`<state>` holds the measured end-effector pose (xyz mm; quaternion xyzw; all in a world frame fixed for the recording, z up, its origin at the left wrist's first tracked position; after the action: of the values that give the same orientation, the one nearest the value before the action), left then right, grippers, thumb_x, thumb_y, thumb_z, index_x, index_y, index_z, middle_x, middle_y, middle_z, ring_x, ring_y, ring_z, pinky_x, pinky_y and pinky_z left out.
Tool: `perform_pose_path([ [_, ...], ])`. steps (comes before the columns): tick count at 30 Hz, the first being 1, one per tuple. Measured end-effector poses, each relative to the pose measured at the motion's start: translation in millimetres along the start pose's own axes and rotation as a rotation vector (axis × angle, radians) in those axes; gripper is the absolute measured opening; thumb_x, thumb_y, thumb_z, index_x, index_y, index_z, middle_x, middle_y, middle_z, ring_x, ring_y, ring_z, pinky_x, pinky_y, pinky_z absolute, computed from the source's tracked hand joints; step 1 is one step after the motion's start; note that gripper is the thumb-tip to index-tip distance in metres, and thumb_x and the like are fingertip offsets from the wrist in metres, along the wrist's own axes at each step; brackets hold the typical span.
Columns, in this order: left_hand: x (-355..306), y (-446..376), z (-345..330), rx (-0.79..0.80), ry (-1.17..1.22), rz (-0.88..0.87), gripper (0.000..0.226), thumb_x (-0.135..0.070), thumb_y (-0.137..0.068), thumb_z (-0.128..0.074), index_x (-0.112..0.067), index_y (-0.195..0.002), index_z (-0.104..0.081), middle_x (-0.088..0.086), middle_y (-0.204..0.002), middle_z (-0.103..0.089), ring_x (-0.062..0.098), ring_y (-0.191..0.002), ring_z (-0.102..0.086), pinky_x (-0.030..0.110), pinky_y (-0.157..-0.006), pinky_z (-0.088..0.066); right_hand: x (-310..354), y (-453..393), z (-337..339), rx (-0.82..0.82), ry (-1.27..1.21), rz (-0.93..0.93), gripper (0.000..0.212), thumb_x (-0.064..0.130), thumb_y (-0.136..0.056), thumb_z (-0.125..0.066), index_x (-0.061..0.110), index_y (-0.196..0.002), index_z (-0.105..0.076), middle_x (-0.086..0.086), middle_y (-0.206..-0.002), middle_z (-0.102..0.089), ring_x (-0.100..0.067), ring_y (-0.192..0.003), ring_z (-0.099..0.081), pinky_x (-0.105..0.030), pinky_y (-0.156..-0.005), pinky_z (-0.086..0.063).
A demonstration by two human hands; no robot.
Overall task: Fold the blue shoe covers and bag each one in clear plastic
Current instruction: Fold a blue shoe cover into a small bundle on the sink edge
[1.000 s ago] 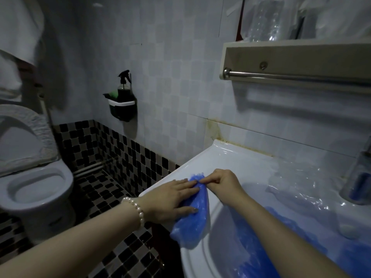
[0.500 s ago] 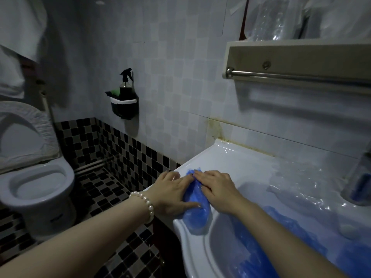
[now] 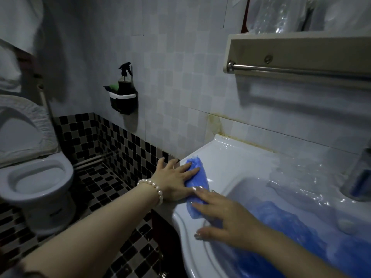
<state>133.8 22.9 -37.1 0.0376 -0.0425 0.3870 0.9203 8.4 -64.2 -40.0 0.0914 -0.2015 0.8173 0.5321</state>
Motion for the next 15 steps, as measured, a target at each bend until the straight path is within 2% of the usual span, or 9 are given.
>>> perform_pose_path([
  [3, 2, -2, -1, 0.021, 0.047, 0.016, 0.071, -0.076, -0.085, -0.018, -0.047, -0.147, 0.003, -0.015, -0.158, 0.002, 0.026, -0.144, -0.001, 0.056, -0.112, 0.005, -2, 8, -5, -0.107, -0.085, 0.026, 0.067, 0.074, -0.079, -0.04, 0.029, -0.124, -0.061, 0.022, -0.138, -0.041, 0.017, -0.131, -0.023, -0.007, -0.11, -0.012],
  [6, 1, -1, -4, 0.026, 0.049, 0.014, 0.073, -0.077, -0.084, -0.018, -0.047, -0.146, 0.005, -0.014, -0.158, 0.003, 0.026, -0.145, 0.001, 0.056, -0.112, 0.006, 3, 11, -1, -0.262, -0.054, 0.118, 0.044, 0.055, -0.089, -0.048, 0.022, -0.107, -0.071, 0.007, -0.12, -0.064, -0.001, -0.121, -0.05, -0.014, -0.106, -0.032],
  [8, 2, -1, -5, 0.026, 0.049, 0.012, 0.073, -0.076, -0.085, -0.019, -0.047, -0.146, 0.006, -0.013, -0.159, 0.004, 0.026, -0.144, 0.0, 0.055, -0.112, 0.007, 6, 13, 0, -0.34, -0.059, 0.151, 0.037, 0.047, -0.091, -0.052, 0.019, -0.103, -0.073, 0.004, -0.113, -0.069, -0.004, -0.114, -0.058, -0.021, -0.1, -0.042],
  [10, 2, -1, -5, 0.029, 0.05, 0.011, 0.073, -0.076, -0.085, -0.019, -0.046, -0.146, 0.007, -0.013, -0.159, 0.004, 0.027, -0.144, -0.001, 0.056, -0.112, 0.007, 9, 15, -1, -0.394, -0.055, 0.178, 0.033, 0.041, -0.091, -0.055, 0.017, -0.101, -0.074, 0.004, -0.109, -0.07, -0.003, -0.11, -0.061, -0.023, -0.098, -0.046],
  [13, 1, -1, -4, 0.041, 0.05, 0.012, 0.075, -0.077, -0.084, -0.019, -0.046, -0.146, 0.007, -0.013, -0.159, 0.004, 0.027, -0.144, -0.001, 0.056, -0.112, 0.006, 11, 16, 0, -0.465, -0.101, 0.183, 0.022, 0.036, -0.086, -0.064, 0.018, -0.092, -0.075, 0.006, -0.101, -0.073, -0.001, -0.103, -0.064, -0.023, -0.092, -0.05],
  [15, 0, 0, -3, 0.039, 0.044, 0.011, 0.075, -0.077, -0.084, -0.019, -0.045, -0.147, 0.007, -0.013, -0.159, 0.004, 0.027, -0.144, -0.002, 0.056, -0.112, 0.005, 8, 15, 8, -0.517, -0.254, 0.12, 0.021, 0.033, -0.076, -0.073, 0.02, -0.092, -0.073, 0.011, -0.095, -0.073, 0.0, -0.094, -0.066, -0.018, -0.084, -0.051],
])
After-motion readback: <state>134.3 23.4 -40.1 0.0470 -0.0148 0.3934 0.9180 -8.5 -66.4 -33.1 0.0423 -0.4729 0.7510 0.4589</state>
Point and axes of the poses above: each hand's wrist, its own y-axis away from the middle knuckle, its own z-axis out of the back of the hand, x = y × z, the point moved 6 cm from there along -y, towards the middle knuckle
